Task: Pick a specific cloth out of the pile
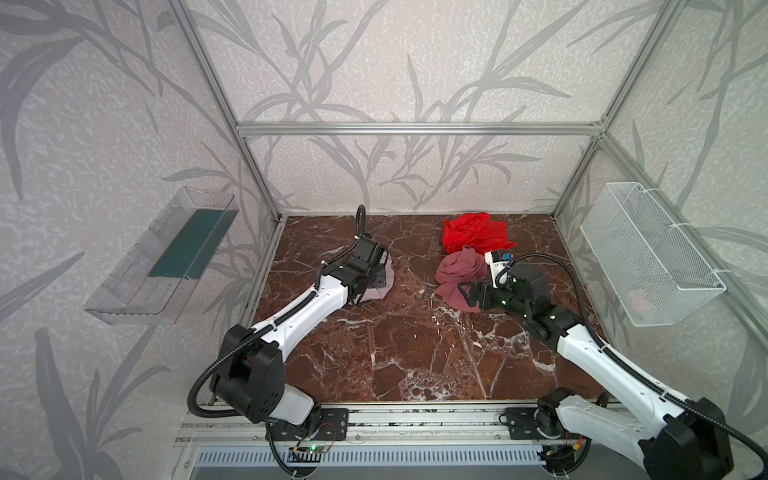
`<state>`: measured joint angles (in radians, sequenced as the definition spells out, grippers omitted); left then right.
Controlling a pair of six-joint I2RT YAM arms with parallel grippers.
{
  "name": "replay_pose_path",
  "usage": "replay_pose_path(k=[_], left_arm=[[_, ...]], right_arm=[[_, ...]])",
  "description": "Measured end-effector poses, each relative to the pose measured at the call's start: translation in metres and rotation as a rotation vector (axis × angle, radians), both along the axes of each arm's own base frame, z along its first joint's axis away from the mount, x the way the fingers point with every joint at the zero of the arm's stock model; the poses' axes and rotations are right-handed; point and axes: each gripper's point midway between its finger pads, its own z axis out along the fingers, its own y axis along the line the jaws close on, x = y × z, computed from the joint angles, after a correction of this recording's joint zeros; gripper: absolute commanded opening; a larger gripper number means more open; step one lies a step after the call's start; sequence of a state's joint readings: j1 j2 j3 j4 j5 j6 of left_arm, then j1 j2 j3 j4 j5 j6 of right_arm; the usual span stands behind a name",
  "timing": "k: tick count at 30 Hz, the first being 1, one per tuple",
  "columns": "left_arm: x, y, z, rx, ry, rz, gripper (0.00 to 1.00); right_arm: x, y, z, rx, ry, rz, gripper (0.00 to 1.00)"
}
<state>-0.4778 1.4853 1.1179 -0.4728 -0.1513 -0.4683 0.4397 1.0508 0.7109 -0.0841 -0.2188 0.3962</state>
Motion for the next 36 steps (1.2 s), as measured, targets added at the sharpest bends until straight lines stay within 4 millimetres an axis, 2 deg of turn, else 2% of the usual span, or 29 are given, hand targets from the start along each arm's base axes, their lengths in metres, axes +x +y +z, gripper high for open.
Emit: replay_pose_path(k=[4,8,13,17,22,28,36], left_arm=[[0.003,-0.006,-0.023,-0.036,0.028,0.017,0.24],[0.010,-0.002,-0.044,-0.033,0.050,0.076,0.23],[0.019,0.000,-0.066,-0.028,0.057,0.113,0.23],[0.030,0.005,-0.091,-0.034,0.085,0.155,0.23],[0.044,0.037,-0.117,-0.070,0.131,0.255,0.23],[0.065,0.083,-0.112,-0.109,0.106,0.372,0.23],[0.077,0.158,-0.106,-0.140,0.095,0.520,0.23]], right_arm=[[0.001,0.001,0.000,0.002,-0.001,0.002,0.85],[0.002,0.003,-0.003,0.005,0.009,0.007,0.85],[0.006,0.007,-0.016,0.001,0.044,0.018,0.85],[0.009,0.011,-0.027,-0.010,0.080,0.026,0.85],[0.019,0.017,-0.014,0.001,0.064,0.035,0.85],[0.031,0.023,0.004,0.007,0.034,0.038,0.85],[0.036,0.021,-0.003,-0.027,0.065,0.025,0.85]])
